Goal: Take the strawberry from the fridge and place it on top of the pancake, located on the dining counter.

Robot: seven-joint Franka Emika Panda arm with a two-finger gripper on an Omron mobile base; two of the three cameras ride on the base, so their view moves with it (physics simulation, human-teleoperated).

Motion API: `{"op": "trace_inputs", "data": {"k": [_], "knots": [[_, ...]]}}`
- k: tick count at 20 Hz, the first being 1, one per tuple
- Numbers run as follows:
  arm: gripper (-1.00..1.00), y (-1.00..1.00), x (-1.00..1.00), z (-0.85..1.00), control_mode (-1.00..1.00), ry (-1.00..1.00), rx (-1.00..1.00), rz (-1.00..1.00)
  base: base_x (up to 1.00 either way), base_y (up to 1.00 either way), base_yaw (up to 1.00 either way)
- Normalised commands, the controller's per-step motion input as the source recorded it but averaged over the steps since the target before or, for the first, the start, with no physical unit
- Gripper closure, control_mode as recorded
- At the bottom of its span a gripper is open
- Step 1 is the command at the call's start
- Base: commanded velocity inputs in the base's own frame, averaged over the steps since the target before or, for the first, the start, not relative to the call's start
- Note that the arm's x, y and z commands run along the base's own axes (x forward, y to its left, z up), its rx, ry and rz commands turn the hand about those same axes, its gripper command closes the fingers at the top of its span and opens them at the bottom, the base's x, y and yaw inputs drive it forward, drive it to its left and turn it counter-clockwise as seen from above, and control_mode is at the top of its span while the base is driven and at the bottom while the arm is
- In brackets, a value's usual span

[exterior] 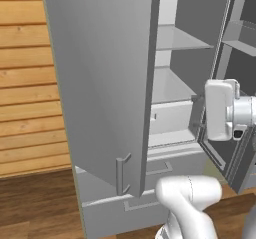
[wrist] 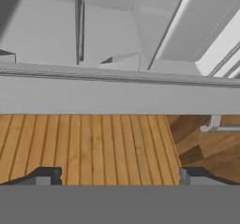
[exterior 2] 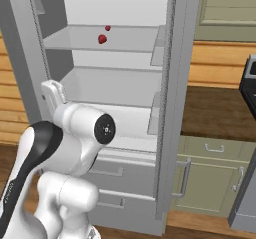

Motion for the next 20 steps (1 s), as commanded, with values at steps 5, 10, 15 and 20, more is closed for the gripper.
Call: {"op": "trace_inputs", "data": {"k": [5,10,15,20], "knots": [[-1.00,0.17,0.55,0.00,-1.00,0.00,0.00,0.00,0.00,0.00,0.00],[-1.00,0.09,0.49,0.00,-1.00,0.00,0.00,0.00,0.00,0.00,0.00],[-1.00,0.05,0.45,0.00,-1.00,0.00,0.00,0.00,0.00,0.00,0.00],[-1.00,0.55,0.21,0.00,-1.00,0.00,0.00,0.00,0.00,0.00,0.00]]}}
